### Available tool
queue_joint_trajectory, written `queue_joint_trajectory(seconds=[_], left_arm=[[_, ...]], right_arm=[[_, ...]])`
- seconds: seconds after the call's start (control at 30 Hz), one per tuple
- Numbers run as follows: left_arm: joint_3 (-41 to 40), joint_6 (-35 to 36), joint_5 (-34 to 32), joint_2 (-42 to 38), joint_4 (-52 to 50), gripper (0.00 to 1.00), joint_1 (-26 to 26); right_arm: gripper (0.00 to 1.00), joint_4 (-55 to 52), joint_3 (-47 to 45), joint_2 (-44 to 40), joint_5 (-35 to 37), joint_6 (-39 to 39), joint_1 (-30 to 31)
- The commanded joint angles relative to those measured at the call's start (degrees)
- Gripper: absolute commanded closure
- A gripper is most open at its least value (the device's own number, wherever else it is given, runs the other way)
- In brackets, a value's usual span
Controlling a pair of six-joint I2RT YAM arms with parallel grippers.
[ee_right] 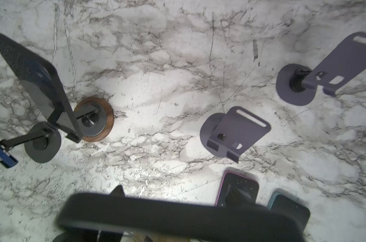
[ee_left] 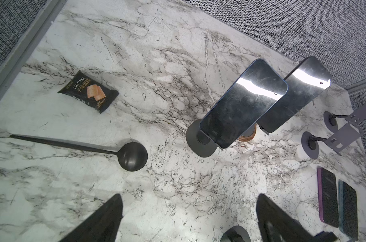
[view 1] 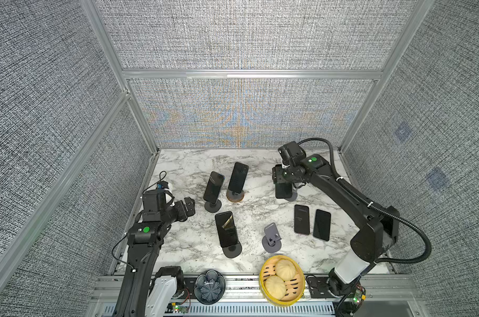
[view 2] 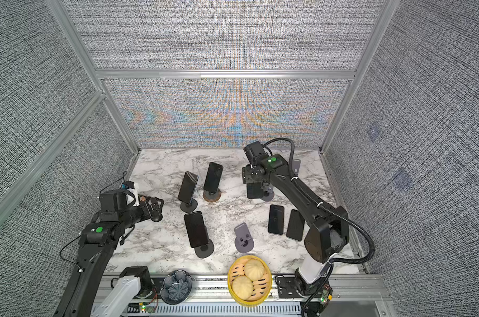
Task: Remove the phone from the phone stand
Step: Remove the phone from the phone stand, then place the phone at the center of the table.
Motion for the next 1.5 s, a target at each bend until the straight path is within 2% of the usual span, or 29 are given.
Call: queue_joint_trajectory(seconds=[0.0,0.57,1.07,1.47], left_arm=[[-0.1,0.2,-0.8,0.1,1.3,0.00,0.0],[0.0,0.3,-1.4,1.2,1.0,0.00,0.0],[0.0,0.3,-1.0,2.0,1.1,0.00,0.0],[0.0,0.3,-0.7,2.3,1.1,0.00,0.0]], right_arm=[[0.33,0.0,-2.1,-1.0,-2.5,1.0,0.5],[0.34,6.4,-13.8,1.2,-5.3,4.9,1.0],[0.35,10.2,-17.2,7.0,-3.9,7.1,0.9],[0.34,12.1,-20.8,8.1,-2.7,8.6,0.5]])
